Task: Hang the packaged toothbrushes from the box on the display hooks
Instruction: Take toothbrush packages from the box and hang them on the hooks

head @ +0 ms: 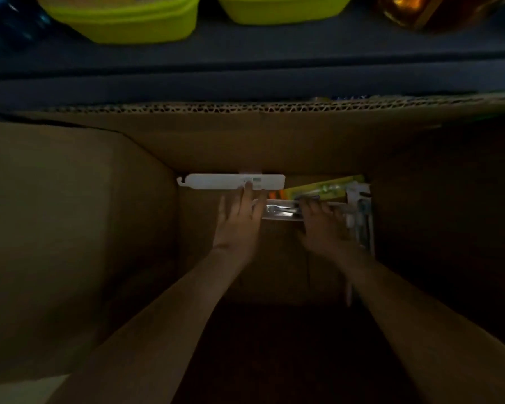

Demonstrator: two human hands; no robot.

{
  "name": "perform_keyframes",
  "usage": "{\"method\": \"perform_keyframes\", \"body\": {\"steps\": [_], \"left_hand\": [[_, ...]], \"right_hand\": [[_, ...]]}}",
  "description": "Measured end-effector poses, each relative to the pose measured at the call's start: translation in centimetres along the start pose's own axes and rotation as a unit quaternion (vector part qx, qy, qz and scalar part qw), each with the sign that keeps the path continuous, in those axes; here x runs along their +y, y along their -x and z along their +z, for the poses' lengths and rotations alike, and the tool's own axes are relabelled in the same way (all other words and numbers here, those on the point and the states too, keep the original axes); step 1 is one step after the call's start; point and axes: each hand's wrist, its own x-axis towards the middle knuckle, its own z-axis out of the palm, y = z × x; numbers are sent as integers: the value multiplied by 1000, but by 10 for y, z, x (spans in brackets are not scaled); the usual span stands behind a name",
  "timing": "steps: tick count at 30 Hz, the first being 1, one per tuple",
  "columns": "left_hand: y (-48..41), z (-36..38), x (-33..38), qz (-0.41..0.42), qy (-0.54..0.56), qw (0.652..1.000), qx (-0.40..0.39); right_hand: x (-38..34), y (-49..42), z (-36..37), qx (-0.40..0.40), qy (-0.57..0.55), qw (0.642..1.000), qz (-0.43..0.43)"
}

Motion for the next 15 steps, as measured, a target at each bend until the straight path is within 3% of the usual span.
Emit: {"method": "perform_keyframes", "body": {"steps": [4,7,11,15], "left_hand": [[-33,14,-11,-25,-6,1000,17],[-44,22,-13,-42,-11,999,32],[-42,27,-12,-28,-54,996,66],[-34,34,-12,0,-106,990,92]], "right_hand": [[2,-3,-1,41,18,997,-64],[6,-16,-3,86,10,995,-45],[13,-28,-4,50,73,996,12],[9,-34,-2,38,114,993,3]]}}
